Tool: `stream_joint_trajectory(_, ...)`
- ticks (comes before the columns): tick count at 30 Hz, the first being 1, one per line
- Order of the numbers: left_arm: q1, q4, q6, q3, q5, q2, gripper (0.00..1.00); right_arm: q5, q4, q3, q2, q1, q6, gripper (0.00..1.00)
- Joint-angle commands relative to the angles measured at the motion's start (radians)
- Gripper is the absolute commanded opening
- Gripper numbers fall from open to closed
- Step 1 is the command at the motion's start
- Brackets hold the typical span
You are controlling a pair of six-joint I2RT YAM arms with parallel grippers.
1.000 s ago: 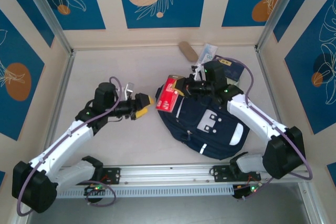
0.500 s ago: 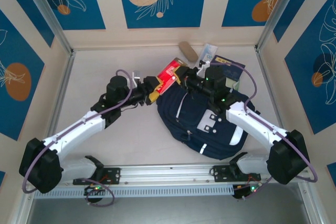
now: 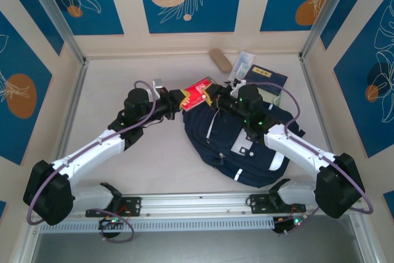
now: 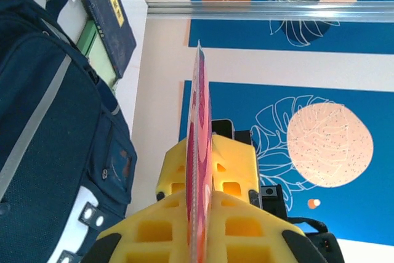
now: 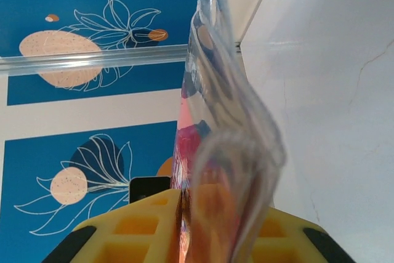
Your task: Pack books, pencil case, and school supplies into a backpack
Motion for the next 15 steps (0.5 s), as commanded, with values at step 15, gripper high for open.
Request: stream_joint_trajectory(15, 0.026, -0.501, 0.262, 0.009, -0.253, -0.351, 0.00, 0.055, -0.885, 0.209, -0.068, -0.084, -0.392, 0.42)
